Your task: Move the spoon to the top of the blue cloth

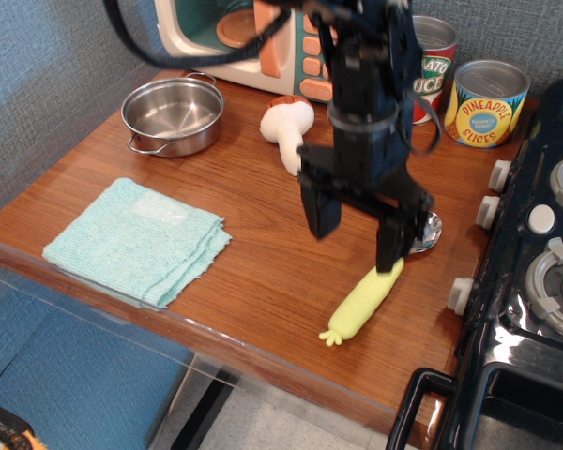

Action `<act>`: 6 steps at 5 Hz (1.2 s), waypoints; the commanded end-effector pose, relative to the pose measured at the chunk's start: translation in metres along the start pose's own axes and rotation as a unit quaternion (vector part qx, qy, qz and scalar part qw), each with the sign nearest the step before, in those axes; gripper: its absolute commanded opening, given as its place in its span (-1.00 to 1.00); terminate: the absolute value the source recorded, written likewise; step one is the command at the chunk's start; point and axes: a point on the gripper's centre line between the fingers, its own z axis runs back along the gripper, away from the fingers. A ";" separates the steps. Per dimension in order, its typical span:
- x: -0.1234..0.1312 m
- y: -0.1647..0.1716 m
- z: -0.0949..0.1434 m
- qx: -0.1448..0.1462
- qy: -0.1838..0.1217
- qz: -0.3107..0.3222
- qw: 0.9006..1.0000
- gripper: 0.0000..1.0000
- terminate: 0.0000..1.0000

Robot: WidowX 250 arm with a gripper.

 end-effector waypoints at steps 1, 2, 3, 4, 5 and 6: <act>-0.021 -0.014 -0.020 0.022 -0.002 -0.022 1.000 1.00 -1.00; -0.031 -0.022 -0.031 0.024 0.010 -0.028 0.999 1.00 -1.00; -0.035 -0.023 -0.038 0.031 0.011 -0.035 0.999 1.00 -1.00; -0.031 -0.019 -0.033 0.029 0.002 -0.026 0.999 -1.00 -1.00; -0.022 -0.006 -0.019 0.030 -0.014 -0.013 0.999 -1.00 -1.00; -0.014 0.022 0.011 0.033 -0.052 0.001 0.998 -1.00 -1.00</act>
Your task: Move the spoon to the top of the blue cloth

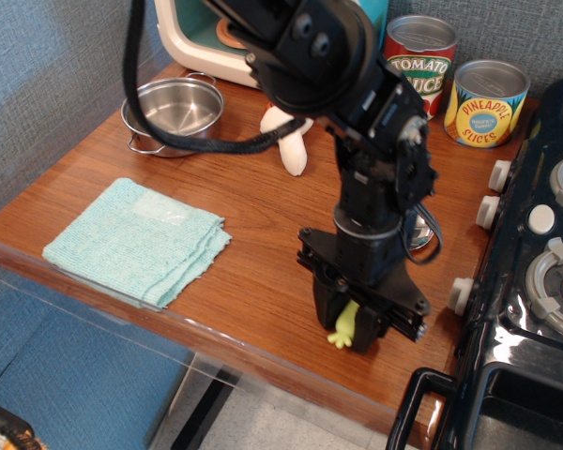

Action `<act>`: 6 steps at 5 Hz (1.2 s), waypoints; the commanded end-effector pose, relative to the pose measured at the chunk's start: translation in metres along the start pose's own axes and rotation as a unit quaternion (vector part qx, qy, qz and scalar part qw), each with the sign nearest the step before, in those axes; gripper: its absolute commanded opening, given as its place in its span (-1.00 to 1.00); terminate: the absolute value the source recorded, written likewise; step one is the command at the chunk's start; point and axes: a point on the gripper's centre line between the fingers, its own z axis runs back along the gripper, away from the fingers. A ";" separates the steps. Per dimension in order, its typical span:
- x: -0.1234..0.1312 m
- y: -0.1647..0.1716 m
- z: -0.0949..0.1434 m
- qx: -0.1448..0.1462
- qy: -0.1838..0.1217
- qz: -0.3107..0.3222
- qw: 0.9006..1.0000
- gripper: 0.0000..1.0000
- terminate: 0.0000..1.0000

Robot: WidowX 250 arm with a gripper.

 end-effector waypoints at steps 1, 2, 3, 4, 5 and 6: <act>-0.004 0.071 0.062 0.038 -0.088 0.027 0.995 -1.00 -1.00; -0.031 0.106 0.056 0.061 -0.064 0.042 0.995 -1.00 -1.00; -0.063 0.142 0.051 0.096 -0.039 0.066 0.992 -1.00 -1.00; -0.078 0.165 0.045 0.099 -0.026 0.078 0.992 -1.00 -1.00; -0.078 0.172 0.045 0.095 -0.030 0.075 0.992 -1.00 -1.00; -0.080 0.178 0.044 0.091 -0.027 0.091 0.991 -1.00 -1.00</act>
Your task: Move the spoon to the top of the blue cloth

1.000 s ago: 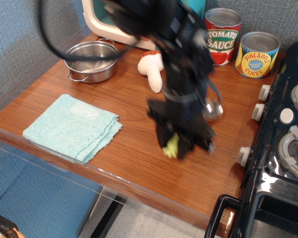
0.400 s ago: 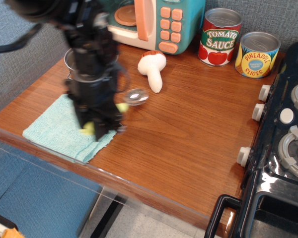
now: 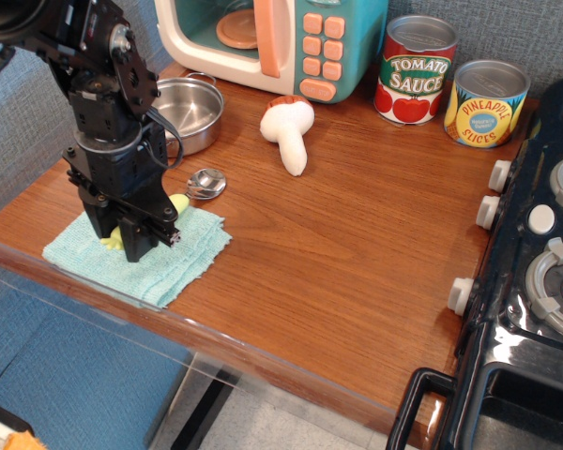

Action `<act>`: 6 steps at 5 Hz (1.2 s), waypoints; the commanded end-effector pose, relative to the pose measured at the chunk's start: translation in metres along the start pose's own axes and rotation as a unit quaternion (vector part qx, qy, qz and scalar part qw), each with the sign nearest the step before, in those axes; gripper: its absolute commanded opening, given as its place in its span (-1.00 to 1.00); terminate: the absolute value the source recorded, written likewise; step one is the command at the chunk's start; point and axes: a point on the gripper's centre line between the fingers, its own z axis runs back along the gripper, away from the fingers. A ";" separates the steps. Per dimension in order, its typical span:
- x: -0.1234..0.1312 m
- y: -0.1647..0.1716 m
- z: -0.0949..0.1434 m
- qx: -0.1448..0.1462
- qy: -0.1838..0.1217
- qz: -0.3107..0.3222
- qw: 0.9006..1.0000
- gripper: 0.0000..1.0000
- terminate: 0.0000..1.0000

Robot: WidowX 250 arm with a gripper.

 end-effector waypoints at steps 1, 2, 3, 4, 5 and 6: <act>-0.004 0.017 0.019 0.012 -0.016 0.029 0.999 1.00 -1.00; -0.003 0.024 0.029 0.019 -0.025 0.040 0.999 1.00 -1.00; -0.001 0.025 0.041 0.002 -0.039 0.035 0.999 1.00 -1.00; 0.002 0.024 0.040 -0.003 -0.031 0.040 0.999 1.00 -1.00; 0.002 0.024 0.040 -0.003 -0.031 0.040 0.999 1.00 -1.00; 0.002 0.024 0.040 -0.003 -0.031 0.040 0.999 1.00 1.00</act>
